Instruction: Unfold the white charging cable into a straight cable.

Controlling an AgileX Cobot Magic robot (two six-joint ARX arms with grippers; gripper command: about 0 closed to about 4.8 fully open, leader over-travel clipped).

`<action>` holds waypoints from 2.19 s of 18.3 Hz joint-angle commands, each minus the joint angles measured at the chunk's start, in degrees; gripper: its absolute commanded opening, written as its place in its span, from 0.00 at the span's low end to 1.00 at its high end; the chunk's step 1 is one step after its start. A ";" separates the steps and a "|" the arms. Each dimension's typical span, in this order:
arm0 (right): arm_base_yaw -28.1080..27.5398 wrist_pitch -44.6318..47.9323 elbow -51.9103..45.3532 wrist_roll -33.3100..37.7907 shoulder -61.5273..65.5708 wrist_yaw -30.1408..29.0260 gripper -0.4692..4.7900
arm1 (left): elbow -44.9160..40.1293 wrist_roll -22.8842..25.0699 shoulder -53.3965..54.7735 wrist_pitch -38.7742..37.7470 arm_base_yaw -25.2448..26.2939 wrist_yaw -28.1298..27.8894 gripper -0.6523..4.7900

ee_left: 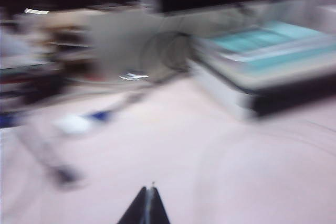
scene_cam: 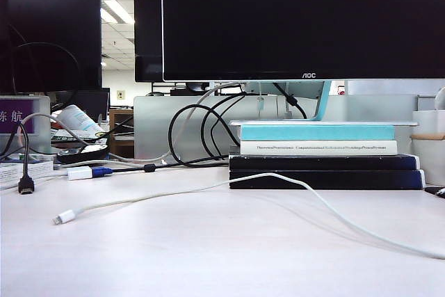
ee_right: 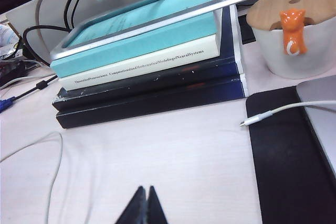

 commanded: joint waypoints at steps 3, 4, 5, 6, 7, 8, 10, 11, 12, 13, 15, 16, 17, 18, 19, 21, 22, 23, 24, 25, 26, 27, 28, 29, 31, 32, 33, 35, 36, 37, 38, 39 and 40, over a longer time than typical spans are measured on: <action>0.15 1.73 -0.33 0.24 -0.26 0.24 0.09 | -0.11 0.02 -0.15 3.93 16.61 4.46 0.11; 0.24 1.73 -0.33 0.24 -0.26 0.28 0.09 | -0.11 0.02 -0.15 3.96 17.49 4.39 0.11; 0.90 1.36 -0.33 0.22 -0.26 1.88 0.09 | -0.13 0.02 -0.15 3.93 18.18 4.42 0.11; 2.01 0.94 -0.33 0.22 -0.26 4.61 0.09 | -0.31 0.00 -0.15 3.98 18.32 4.37 0.11; 3.58 0.55 -0.33 0.22 -0.26 7.54 0.09 | -0.63 0.00 -0.15 4.02 18.32 4.22 0.11; 6.12 0.44 -0.33 0.22 -0.26 11.56 0.09 | -1.36 0.00 -0.15 4.39 18.34 4.22 0.11; 9.01 -0.39 -0.33 0.22 -0.26 13.44 0.09 | -1.92 0.00 -0.15 4.44 18.45 4.22 0.11; 10.23 -0.85 -0.33 0.22 -0.26 13.31 0.09 | -2.93 0.00 -0.15 4.46 19.69 4.24 0.11; 10.40 -1.20 -0.33 0.22 -0.26 13.31 0.09 | -3.72 0.00 -0.15 4.50 20.48 4.24 0.11; 10.40 -1.97 -0.33 0.22 -0.26 13.33 0.09 | -4.44 0.00 -0.15 4.83 20.98 4.24 0.11; 10.40 -2.14 -0.31 0.24 -0.26 13.33 0.09 | -4.90 0.02 -0.15 5.49 21.20 4.22 0.11; 10.32 -1.97 -0.31 0.24 -0.26 13.38 0.09 | -4.90 0.00 -0.15 6.43 21.22 4.24 0.11; 10.29 -1.95 -0.33 0.24 -0.26 13.33 0.09 | -4.90 0.00 -0.15 5.99 21.20 4.26 0.11; 10.25 -1.51 -0.33 0.24 -0.26 12.94 0.09 | -4.90 0.00 -0.15 5.70 21.22 4.24 0.11; 10.25 -0.79 -0.33 0.24 -0.26 12.85 0.09 | -4.90 0.00 -0.15 5.68 21.22 4.24 0.11; 10.08 1.68 -0.33 0.24 -0.26 12.90 0.09 | -4.90 0.00 -0.15 5.68 21.18 4.22 0.11; 9.84 3.04 -0.33 0.24 -0.26 12.92 0.09 | -4.90 0.00 -0.15 5.66 21.18 4.24 0.11; 9.18 4.13 -0.33 0.24 -0.26 12.92 0.09 | -4.90 0.00 -0.15 5.66 21.18 4.24 0.11; 9.09 4.24 -0.33 0.22 -0.26 12.98 0.09 | -4.90 0.00 -0.15 5.66 21.20 4.24 0.11; 9.01 4.68 -0.33 0.24 -0.26 12.96 0.09 | -4.90 0.00 -0.15 5.66 21.18 4.24 0.11; 9.03 5.42 -0.33 0.20 -0.26 12.96 0.09 | -4.90 0.00 -0.15 5.66 21.18 4.24 0.11; 9.03 4.90 -0.33 -1.05 -0.26 13.44 0.09 | -4.90 0.00 -0.15 5.66 21.18 4.24 0.11; 9.03 4.13 -0.33 -4.26 -0.26 14.38 0.09 | -4.90 0.00 -0.15 5.68 21.18 4.24 0.11; 8.98 4.37 -0.33 -10.38 -0.26 16.79 0.09 | -4.90 0.00 -0.15 5.66 21.18 4.24 0.11; 8.98 4.94 -0.33 -17.49 -0.26 20.04 0.09 | -4.90 0.00 -0.15 5.66 21.20 4.24 0.11; 8.98 4.94 -0.33 -19.58 -0.26 21.00 0.09 | -4.90 0.00 -0.15 5.66 21.18 4.24 0.11; 8.98 4.96 -0.33 -19.56 -0.26 20.96 0.09 | -4.90 0.00 -0.15 5.66 21.20 4.24 0.11; 8.98 5.35 -0.33 -19.56 -0.26 20.96 0.09 | -4.90 0.00 -0.15 5.66 21.18 4.24 0.11; 8.98 5.22 -0.33 -19.56 -0.26 20.87 0.09 | -4.90 0.00 -0.15 5.66 21.20 4.24 0.11; 8.98 5.05 -0.33 -19.56 -0.26 20.90 0.09 | -4.90 0.00 -0.15 5.66 21.20 4.24 0.11; 8.98 4.94 -0.33 -19.56 -0.26 20.87 0.09 | -4.90 0.00 -0.15 5.66 21.18 4.24 0.11; 8.98 4.92 -0.33 -19.56 -0.26 20.87 0.09 | -4.90 0.00 -0.15 5.66 21.18 4.24 0.11; 8.98 4.90 -0.33 -19.56 -0.26 20.87 0.09 | -4.90 0.00 -0.15 5.66 21.20 4.24 0.11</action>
